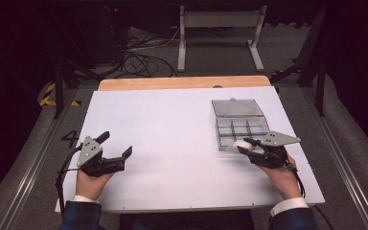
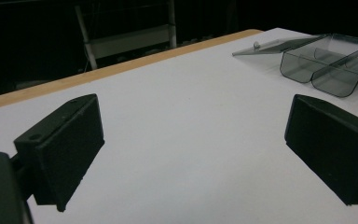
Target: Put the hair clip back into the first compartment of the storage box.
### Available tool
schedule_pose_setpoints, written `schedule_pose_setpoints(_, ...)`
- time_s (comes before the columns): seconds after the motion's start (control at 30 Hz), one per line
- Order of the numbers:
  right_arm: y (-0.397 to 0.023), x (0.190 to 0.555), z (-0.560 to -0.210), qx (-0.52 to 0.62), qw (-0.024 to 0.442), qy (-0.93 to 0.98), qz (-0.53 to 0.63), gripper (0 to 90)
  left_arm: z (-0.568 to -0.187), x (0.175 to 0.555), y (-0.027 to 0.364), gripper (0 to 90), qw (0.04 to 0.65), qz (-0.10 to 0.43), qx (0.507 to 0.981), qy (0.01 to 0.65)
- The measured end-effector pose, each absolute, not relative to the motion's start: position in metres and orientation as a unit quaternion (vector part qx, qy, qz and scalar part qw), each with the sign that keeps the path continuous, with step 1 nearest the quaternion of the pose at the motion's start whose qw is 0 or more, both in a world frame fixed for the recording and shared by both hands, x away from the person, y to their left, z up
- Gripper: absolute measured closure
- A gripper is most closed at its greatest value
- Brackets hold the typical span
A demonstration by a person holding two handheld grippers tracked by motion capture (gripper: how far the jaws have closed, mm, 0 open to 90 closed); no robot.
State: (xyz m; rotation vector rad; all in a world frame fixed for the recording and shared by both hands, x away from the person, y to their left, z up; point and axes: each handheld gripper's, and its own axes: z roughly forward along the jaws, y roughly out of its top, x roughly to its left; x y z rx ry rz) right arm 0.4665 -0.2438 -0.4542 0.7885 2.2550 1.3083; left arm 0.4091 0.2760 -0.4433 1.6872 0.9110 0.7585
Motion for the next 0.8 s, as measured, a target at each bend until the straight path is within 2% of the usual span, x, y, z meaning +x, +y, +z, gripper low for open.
schedule_pose_setpoints(0.8, -0.232, 0.486, -0.443, 0.308, 0.212, 0.770, 0.517, 61.5, -0.444, 0.409, 0.276, 5.0, 0.515, 0.313, 0.702, 0.380)
